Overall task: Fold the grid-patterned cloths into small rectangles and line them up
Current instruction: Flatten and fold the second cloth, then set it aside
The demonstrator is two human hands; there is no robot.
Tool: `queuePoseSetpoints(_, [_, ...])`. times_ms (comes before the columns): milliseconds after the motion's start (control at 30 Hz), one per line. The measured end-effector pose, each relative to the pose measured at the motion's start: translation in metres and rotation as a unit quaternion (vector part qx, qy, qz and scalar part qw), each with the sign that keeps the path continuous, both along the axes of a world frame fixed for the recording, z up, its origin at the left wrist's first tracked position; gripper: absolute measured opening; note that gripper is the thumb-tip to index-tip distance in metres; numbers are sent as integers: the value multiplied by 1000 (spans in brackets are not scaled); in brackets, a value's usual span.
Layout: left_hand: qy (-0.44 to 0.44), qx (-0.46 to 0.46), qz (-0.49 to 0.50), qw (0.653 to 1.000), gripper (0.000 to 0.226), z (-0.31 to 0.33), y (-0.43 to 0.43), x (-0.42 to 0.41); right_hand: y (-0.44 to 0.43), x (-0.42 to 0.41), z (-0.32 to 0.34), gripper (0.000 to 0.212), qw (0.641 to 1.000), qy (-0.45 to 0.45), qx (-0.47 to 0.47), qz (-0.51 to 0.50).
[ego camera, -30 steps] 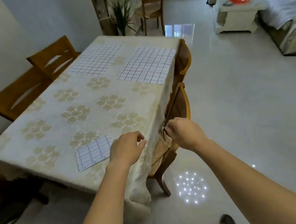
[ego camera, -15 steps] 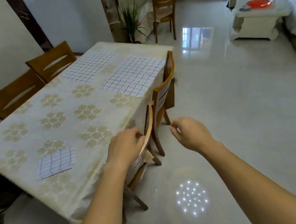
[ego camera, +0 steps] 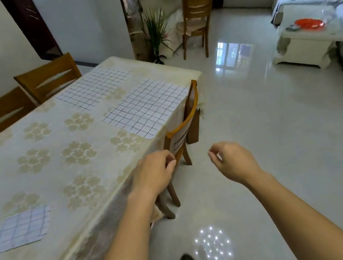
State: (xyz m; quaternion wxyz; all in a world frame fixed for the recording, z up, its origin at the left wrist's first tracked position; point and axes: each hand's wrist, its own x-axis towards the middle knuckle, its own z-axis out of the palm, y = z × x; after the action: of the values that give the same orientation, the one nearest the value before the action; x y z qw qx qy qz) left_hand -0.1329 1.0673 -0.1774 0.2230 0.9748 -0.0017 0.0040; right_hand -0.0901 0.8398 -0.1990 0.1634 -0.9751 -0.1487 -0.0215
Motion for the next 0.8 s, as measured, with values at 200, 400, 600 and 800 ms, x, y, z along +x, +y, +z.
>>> queuePoseSetpoints(200, [-9,21,-71,997,17,12,-38,123,-47,102,23,23,998,14,-11,-55])
queuePoseSetpoints(400, [1,69,-119,990,20,-1,-69,203,-62,173,5,22,997,37,6,-74])
queuePoseSetpoints(600, [18,72,-86,994,21,-3,-85,289,-82,266,-16,22,997,34,22,-67])
queuePoseSetpoints(800, [24,93,-33,995,19,-7,-131,395,-115,389,-27,24,999,24,46,-6])
